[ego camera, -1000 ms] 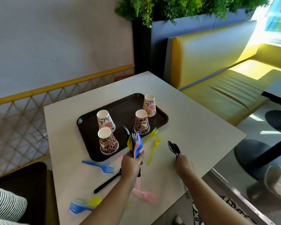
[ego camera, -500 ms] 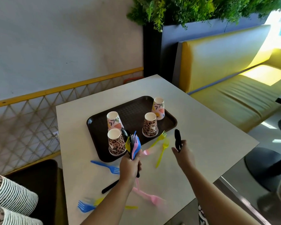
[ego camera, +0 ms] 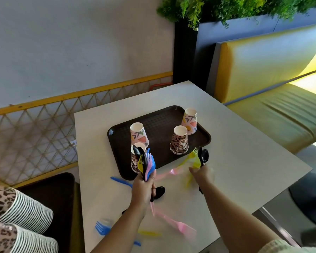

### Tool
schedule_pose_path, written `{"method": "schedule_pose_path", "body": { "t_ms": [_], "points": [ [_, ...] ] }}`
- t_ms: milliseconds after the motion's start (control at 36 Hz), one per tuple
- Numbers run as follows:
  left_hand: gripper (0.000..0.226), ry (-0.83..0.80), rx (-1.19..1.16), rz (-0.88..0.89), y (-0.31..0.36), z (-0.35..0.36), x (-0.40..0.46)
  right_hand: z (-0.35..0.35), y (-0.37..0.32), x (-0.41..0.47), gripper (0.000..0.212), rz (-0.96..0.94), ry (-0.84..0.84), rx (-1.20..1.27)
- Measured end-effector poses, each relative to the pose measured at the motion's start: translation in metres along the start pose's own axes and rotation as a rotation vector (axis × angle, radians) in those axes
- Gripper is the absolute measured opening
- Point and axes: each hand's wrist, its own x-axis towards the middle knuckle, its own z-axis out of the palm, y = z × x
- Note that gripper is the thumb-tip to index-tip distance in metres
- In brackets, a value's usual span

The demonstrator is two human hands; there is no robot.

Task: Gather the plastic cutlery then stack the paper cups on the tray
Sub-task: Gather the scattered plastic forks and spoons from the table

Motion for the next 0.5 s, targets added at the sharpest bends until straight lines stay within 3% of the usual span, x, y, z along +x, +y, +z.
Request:
{"method": "schedule_pose_path", "body": {
  "t_ms": [139,333,500],
  "points": [
    [0.021,0.035,-0.107,-0.052,-0.001,-0.011,0.001,-0.004,0.003,0.005,0.025,0.016,0.011,-0.07],
    [0.024,0.033,-0.116,-0.031,0.004,-0.018,-0.002,-0.017,0.015,0.006,0.023,0.015,0.045,-0.125],
    [0.026,0.032,-0.091,-0.028,0.006,-0.014,-0.005,-0.014,0.008,0.007,0.018,0.058,0.132,0.284]
  ]
}}
